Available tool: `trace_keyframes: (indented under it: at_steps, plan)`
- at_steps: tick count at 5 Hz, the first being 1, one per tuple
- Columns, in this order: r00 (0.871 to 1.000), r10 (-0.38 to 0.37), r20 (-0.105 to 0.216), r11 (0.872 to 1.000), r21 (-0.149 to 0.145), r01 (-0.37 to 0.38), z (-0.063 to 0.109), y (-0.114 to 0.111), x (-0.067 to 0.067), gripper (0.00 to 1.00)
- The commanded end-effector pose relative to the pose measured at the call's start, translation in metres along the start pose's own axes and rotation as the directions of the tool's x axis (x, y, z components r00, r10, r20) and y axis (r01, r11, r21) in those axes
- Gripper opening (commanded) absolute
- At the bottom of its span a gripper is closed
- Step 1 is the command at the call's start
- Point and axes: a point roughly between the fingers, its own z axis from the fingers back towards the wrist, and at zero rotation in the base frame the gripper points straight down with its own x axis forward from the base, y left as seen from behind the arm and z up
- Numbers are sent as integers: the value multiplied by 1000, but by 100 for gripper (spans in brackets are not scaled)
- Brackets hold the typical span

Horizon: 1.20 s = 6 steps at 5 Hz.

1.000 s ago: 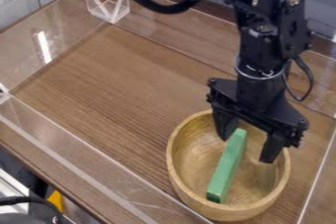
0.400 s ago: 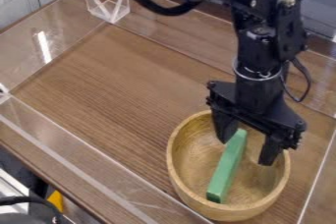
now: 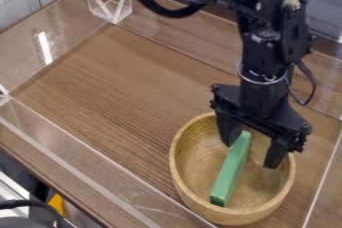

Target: Remove the green block from inside the brown bowl and put it on the table

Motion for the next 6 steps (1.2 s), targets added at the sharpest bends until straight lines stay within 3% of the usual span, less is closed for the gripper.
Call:
trace_keyframes:
  at_steps: [1, 4, 5, 6]
  plan:
    - [1000, 11, 21, 1000, 4, -11, 2, 1, 3, 100]
    - [999, 35, 14, 999, 15, -35, -9, 4, 0, 100]
    - [999, 40, 11, 999, 17, -41, -11, 4, -1, 0]
    - [999, 44, 4, 999, 13, -44, -8, 5, -2, 0]
